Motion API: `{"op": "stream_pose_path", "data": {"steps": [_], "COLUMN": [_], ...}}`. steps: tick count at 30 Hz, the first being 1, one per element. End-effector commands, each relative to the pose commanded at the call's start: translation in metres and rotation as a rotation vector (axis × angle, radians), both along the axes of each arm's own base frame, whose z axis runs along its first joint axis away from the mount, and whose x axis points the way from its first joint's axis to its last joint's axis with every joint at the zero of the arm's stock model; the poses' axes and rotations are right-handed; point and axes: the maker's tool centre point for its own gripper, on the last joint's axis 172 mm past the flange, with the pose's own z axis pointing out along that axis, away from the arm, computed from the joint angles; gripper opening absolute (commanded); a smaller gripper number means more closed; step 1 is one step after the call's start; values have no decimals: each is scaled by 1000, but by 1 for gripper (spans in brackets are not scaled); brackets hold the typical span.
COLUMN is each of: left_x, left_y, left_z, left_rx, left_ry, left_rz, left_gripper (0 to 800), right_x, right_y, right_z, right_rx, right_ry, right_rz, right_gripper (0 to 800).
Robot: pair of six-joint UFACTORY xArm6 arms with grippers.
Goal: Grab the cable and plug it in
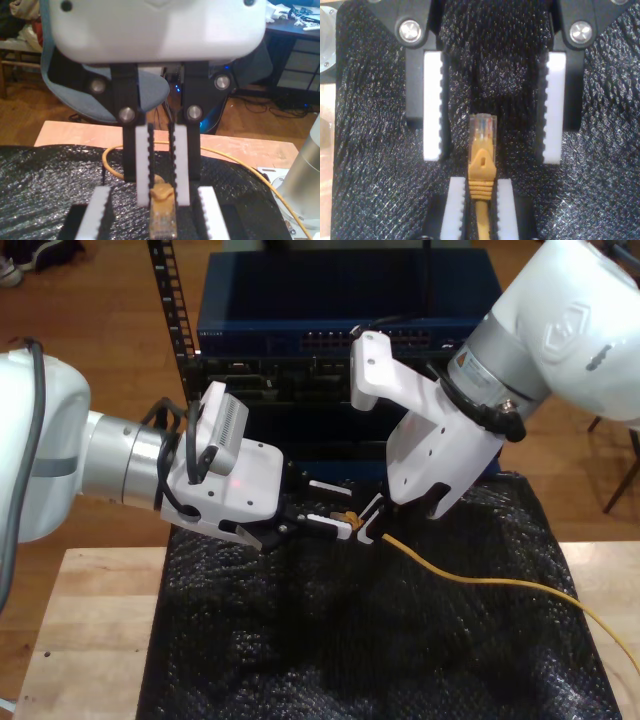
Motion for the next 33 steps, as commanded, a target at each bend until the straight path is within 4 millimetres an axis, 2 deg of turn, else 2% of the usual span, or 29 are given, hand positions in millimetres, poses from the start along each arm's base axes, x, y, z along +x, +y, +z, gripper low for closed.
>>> {"op": "stream_pose_path", "data": {"steps": [12, 22, 33], "left_x": [0, -1, -2], "left_y": [0, 0, 0], "left_z": [-1, -1, -3], "left_rx": [0, -2, -2], "left_ry": [2, 6, 14], "left_rz": [0, 0, 2], "left_gripper": [320, 217, 55], "right_x": [3, 2, 2], "right_y": [-3, -3, -2], "right_z": [1, 1, 2], "right_rx": [2, 2, 8], "right_ry": [-1, -1, 0], "right_rz": [-11, -10, -10], "right_gripper": [4, 4, 4]}}
